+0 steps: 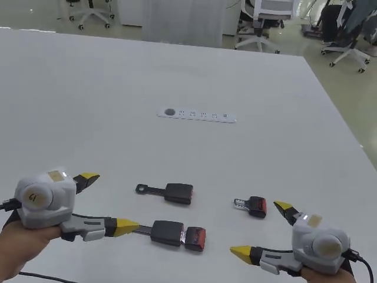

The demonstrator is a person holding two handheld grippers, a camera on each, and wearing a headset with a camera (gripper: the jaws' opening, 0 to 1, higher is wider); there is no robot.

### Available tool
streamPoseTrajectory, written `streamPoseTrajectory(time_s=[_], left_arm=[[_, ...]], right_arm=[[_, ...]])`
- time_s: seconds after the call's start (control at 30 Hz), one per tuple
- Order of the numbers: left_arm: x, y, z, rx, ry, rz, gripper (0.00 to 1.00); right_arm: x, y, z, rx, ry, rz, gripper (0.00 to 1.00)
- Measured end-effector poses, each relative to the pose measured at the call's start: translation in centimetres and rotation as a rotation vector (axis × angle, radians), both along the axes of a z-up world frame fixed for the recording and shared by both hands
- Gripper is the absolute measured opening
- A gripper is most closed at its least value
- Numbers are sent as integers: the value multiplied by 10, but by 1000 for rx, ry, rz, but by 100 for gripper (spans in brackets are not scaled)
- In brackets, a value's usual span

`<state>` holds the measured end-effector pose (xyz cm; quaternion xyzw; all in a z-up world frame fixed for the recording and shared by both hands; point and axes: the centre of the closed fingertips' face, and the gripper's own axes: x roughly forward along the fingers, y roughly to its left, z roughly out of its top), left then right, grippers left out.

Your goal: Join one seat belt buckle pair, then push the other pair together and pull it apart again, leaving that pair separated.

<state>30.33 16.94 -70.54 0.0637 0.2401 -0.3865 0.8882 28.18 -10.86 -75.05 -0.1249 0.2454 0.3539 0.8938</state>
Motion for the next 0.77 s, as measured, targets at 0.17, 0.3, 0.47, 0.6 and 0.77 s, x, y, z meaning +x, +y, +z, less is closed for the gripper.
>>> streamPoseTrajectory(time_s=[0.17,0.3,0.47,0.6,0.77], left_arm=[[-5,4,-1,-7,-6,12,100],[-7,7,-1,-12,-5,22,100],[-9,8,2,-11,-14,24,100],[-9,9,3,-12,-10,26,100],[-11,8,2,1,-11,11,100]], right_arm=[[-5,-1,3,4,-4,-8,98],[-6,-3,6,11,-11,-19,99],[-4,-4,7,13,-12,-26,98],[-2,-4,8,18,-13,-30,99],[-2,-2,8,19,-13,-23,99]])
